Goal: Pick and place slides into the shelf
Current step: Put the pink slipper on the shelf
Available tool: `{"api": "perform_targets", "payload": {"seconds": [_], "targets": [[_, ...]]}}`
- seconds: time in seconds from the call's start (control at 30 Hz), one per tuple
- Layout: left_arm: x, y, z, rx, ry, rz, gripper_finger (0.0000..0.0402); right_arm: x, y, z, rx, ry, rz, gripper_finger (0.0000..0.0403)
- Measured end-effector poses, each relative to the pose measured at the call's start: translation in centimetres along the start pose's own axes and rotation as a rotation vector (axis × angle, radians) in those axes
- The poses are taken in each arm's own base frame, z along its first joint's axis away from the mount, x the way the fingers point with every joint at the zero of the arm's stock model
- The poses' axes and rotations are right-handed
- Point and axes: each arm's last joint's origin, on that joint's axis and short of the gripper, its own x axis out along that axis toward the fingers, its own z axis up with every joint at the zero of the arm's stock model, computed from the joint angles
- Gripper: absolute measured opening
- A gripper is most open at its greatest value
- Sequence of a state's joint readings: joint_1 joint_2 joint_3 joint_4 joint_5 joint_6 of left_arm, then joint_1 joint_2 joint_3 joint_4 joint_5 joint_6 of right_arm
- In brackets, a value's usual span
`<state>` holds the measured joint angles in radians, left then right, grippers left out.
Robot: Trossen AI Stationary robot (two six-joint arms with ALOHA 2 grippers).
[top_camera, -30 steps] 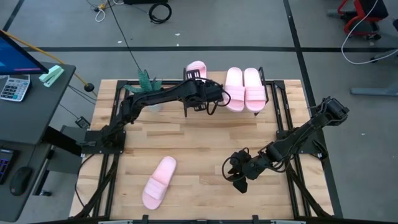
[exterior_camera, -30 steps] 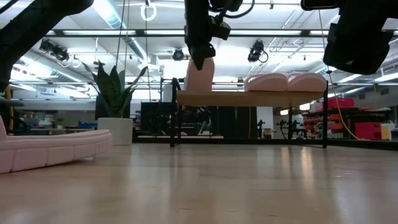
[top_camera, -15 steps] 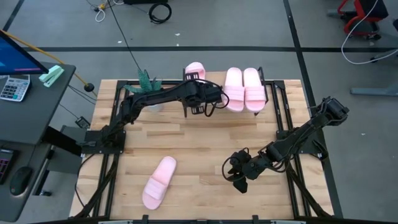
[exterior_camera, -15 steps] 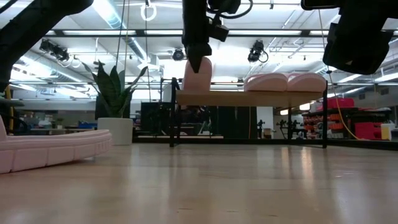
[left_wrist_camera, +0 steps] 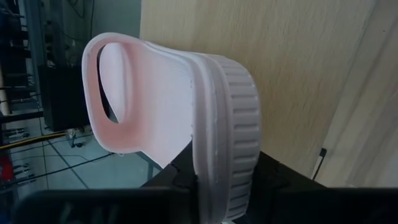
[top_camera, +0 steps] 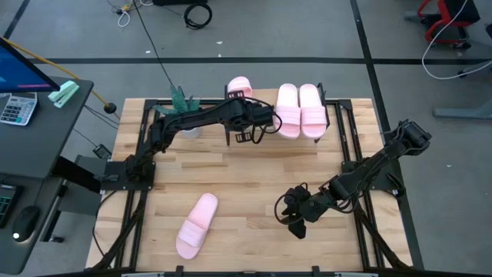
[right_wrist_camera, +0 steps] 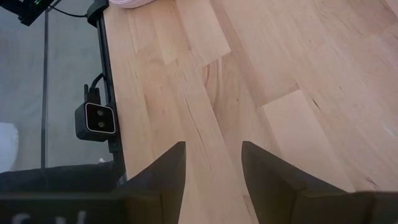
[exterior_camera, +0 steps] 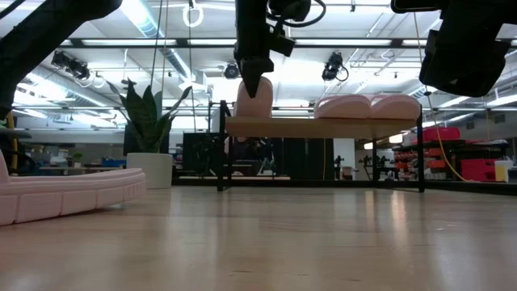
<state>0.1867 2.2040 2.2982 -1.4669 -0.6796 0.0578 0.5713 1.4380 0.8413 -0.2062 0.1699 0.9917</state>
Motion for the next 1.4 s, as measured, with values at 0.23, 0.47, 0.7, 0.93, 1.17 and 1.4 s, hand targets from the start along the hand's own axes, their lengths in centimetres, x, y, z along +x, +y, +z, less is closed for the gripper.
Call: {"api": "perform_targets", "payload": {"seconds": [0.23,0.47,0.7,0.93,1.17,1.4], "targets": [[0.03,-0.14,0.01,-0.016,0.001,-0.033,0.0088,0.0,0.0,0.0,0.0,0.0,0.0,0.0162],[0.02,-0.28,-0.24,-0.025,0.021,-0.078,0.0107,0.0,0.0,0.0,0.0,0.0,0.0,0.0162],[0.08,-0.4,-0.43,-0.046,0.042,-0.143,0.0118,0.0,0.01,-0.02,0.0,0.007,0.004,0.0162],[0.04,-0.55,-0.42,-0.046,0.041,-0.179,0.0127,0.0,0.03,-0.04,0.0,0.013,0.009,0.0162],[0.08,-0.61,-0.41,-0.045,0.042,-0.191,0.0165,0.0,0.04,-0.06,0.0,0.019,0.012,0.0162],[0.06,-0.64,-0.61,-0.055,0.063,-0.193,0.0206,0.0,0.05,-0.08,0.0,0.027,0.018,0.0162]]}}
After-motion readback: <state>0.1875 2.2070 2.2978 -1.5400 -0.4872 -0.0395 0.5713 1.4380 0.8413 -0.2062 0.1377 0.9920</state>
